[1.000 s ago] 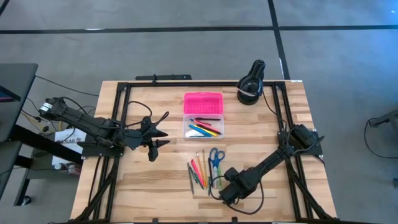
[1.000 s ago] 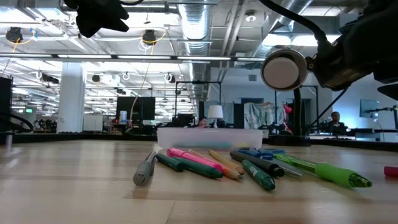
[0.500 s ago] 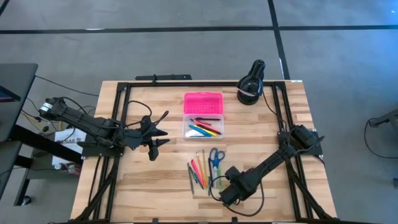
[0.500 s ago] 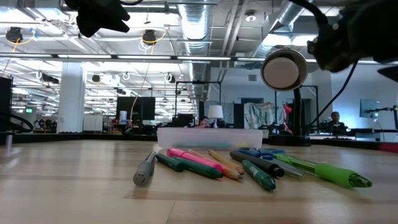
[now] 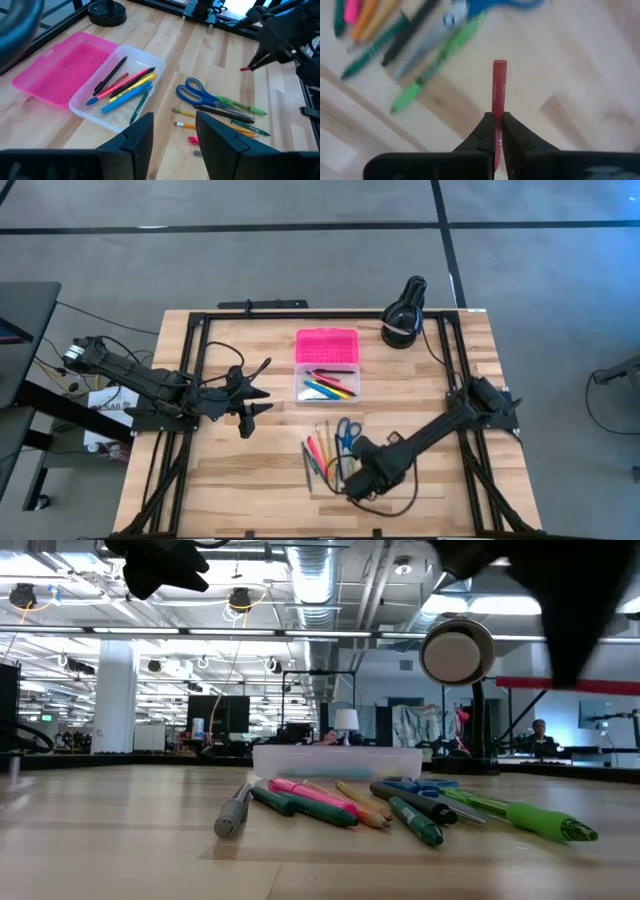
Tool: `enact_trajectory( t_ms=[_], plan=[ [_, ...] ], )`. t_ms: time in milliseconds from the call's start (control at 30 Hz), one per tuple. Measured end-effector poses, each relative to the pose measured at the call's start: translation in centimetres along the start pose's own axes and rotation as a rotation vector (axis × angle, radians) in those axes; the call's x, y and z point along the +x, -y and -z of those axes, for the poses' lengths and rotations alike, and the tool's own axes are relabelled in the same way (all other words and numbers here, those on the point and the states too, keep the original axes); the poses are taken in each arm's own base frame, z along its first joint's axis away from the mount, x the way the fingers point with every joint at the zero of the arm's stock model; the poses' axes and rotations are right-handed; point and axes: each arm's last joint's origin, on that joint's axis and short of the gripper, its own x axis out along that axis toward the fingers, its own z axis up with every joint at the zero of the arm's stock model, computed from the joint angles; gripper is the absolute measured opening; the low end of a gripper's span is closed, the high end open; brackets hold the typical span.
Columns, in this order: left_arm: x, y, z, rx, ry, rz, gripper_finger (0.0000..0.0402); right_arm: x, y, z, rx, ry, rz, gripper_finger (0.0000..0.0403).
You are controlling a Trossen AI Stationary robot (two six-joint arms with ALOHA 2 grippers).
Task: Pick & place school supplies into a supply box
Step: Put the red crayon into the pink supply box
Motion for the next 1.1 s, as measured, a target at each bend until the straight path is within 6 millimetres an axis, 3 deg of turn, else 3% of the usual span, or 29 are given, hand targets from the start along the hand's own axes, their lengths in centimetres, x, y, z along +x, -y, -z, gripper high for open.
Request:
enact_trajectory(
  t_ms=[267, 733, 1100],
  plan=[
    [0.0, 0.1, 0.1, -0.029, -0.019, 0.034, 0.0141, -0.8, 1.7, -5.7, -0.106, 0.102, 0.008, 0.0001],
    [-1.4, 2.1, 1.2, -0.053, -0.017, 0.100, 0.0141, 1.0, 7.9, -15.6, -0.218, 0.123, 0.039, 0.0001],
    [-3.0, 3.6, 2.2, -0.101, 0.048, 0.087, 0.0141, 1.8, 11.9, -21.2, -0.187, 0.240, -0.017, 0.0001]
  ],
)
